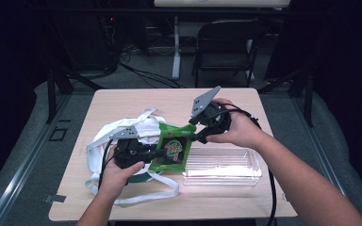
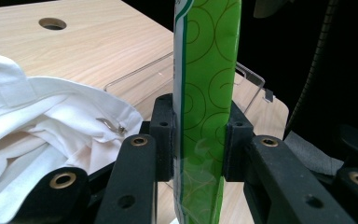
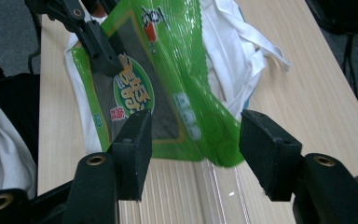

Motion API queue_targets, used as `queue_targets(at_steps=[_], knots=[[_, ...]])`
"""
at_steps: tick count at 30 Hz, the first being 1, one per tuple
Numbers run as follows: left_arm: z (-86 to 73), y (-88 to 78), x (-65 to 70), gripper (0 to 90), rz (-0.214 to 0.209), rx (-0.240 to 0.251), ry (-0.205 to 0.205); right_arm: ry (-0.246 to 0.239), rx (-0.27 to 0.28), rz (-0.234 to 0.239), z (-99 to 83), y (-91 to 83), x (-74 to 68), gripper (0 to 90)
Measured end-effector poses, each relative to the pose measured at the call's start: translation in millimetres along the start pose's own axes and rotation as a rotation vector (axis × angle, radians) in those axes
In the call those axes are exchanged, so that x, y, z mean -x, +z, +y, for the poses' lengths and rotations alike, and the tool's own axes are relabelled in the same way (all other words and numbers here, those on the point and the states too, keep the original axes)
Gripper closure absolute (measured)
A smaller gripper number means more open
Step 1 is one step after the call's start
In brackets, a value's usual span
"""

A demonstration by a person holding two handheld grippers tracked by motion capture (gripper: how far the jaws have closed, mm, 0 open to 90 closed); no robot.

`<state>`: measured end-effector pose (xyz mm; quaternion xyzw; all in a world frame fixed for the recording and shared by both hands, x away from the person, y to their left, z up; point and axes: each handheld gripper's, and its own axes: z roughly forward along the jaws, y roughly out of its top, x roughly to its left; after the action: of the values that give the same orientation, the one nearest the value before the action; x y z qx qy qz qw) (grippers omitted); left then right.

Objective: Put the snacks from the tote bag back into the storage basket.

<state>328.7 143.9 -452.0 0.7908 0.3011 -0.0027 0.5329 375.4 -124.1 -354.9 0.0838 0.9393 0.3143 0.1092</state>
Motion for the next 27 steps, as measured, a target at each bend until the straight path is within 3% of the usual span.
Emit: queue_targets(at_steps=[9,27], knots=[[-0.2,3.1,2.5,71.9,-0.014,-0.009,0.002,-0.019,0.029,0.040,7.7,8.3,-0.4,44.0],[0.4,5.1,5.0,71.9,-0.024,-0.008,0.013,-0.028,0.021,0.111,12.6,20.9,2.8,47.1]])
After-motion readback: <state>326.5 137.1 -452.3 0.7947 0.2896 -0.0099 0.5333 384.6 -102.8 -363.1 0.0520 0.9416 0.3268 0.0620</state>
